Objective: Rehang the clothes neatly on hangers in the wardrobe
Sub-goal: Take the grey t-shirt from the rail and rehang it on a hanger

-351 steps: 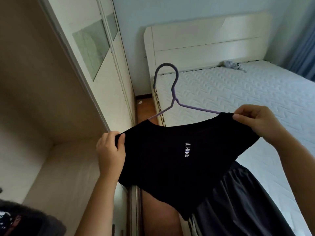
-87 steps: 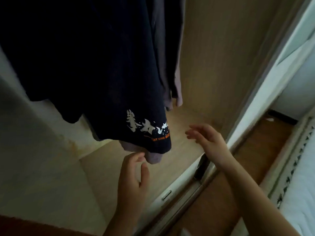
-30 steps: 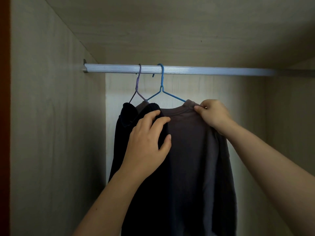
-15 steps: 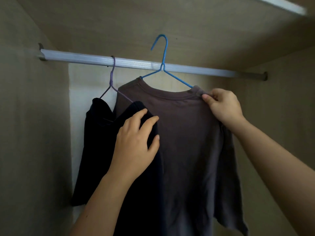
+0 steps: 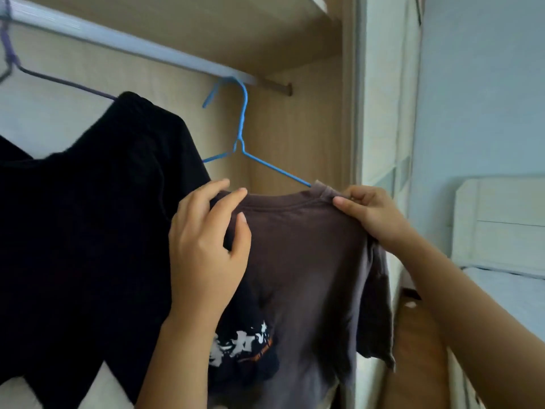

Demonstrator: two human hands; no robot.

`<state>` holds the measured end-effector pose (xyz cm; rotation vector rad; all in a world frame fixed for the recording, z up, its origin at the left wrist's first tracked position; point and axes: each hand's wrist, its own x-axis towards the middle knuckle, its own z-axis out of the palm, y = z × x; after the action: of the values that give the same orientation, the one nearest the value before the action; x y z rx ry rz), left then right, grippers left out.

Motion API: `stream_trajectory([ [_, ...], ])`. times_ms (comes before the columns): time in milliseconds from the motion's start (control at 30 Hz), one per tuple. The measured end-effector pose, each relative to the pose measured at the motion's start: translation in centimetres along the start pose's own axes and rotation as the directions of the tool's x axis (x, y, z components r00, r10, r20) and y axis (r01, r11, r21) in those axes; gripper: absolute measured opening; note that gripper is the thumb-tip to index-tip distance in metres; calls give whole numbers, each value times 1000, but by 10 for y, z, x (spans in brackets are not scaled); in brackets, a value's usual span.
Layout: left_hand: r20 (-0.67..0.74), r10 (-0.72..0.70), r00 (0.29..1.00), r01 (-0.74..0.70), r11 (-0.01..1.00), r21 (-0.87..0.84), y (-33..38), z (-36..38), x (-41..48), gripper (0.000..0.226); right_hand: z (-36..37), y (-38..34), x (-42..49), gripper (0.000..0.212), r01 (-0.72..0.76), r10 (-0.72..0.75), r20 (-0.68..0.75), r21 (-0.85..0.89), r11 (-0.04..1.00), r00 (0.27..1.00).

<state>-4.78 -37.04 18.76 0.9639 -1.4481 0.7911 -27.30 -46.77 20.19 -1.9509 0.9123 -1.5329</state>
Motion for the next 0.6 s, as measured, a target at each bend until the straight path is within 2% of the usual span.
stream_trajectory([
  [67, 19, -37, 999, 39, 995, -91, 15, 2, -17, 27, -20, -2, -38, 22, -66, 66, 12, -56, 996, 998],
  [167, 75, -99, 992, 114, 965, -234, 30, 8, -44, 27, -50, -11, -90, 27, -181, 180, -23, -165, 970, 983],
  [333, 156, -206, 966, 254, 875, -413, 52, 21, -83, 25, -96, -14, -173, 30, -404, 383, -142, -170, 899, 913],
  [467, 348, -231, 909, 368, 837, -404, 64, 41, -115, 30, -124, -20, -218, 28, -500, 466, -208, -163, 850, 860],
  [600, 588, -252, 769, 495, 816, -299, 73, 47, -141, 44, -146, -28, -249, 30, -556, 508, -249, -190, 809, 824],
])
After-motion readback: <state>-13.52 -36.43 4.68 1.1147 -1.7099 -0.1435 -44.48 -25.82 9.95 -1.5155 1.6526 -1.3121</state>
